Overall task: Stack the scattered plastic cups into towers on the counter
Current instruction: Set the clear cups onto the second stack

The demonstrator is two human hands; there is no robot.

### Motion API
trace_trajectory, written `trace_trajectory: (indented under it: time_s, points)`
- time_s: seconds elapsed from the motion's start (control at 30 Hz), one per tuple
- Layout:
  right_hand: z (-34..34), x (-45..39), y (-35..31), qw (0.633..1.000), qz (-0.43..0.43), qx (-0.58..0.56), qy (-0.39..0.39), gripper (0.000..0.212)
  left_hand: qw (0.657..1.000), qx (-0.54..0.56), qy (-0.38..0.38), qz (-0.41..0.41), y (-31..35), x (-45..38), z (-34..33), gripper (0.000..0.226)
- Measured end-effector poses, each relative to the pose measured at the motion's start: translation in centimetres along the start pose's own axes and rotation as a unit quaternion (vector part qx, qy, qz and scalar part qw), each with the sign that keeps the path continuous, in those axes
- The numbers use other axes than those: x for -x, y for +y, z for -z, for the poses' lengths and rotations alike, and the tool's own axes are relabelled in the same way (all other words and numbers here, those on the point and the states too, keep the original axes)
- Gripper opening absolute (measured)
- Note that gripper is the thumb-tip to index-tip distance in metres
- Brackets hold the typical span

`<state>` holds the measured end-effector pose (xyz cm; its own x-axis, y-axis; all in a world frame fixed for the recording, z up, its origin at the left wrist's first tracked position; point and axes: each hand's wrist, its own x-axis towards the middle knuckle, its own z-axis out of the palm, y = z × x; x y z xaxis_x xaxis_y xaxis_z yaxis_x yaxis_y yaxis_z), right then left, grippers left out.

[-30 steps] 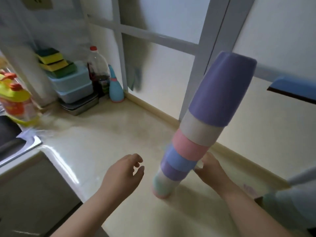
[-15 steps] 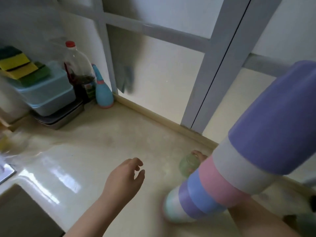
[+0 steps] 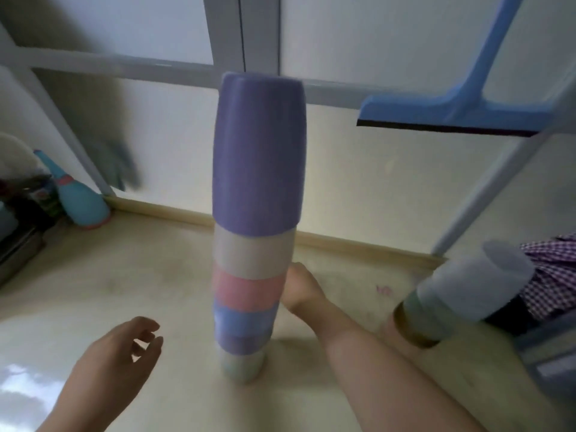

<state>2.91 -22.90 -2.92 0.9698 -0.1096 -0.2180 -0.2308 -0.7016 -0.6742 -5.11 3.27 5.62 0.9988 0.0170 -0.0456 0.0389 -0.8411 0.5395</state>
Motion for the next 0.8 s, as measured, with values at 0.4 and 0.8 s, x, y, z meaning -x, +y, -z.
trace_trajectory:
  time_s: [0.4, 0.8]
  points:
    - [10.0, 12.4, -0.8, 0.996, 0.033, 0.005, 0.083, 0.060, 0.998, 0.047, -0.020, -0.043, 4.6, 7.0, -2.9, 0.038]
    - [29.8, 22.3, -1.8, 0.931, 0.158, -0.022, 0.328, 0.054, 0.982, 0.104, -0.026, -0.154, 13.5, 11.3, -6.8, 0.036]
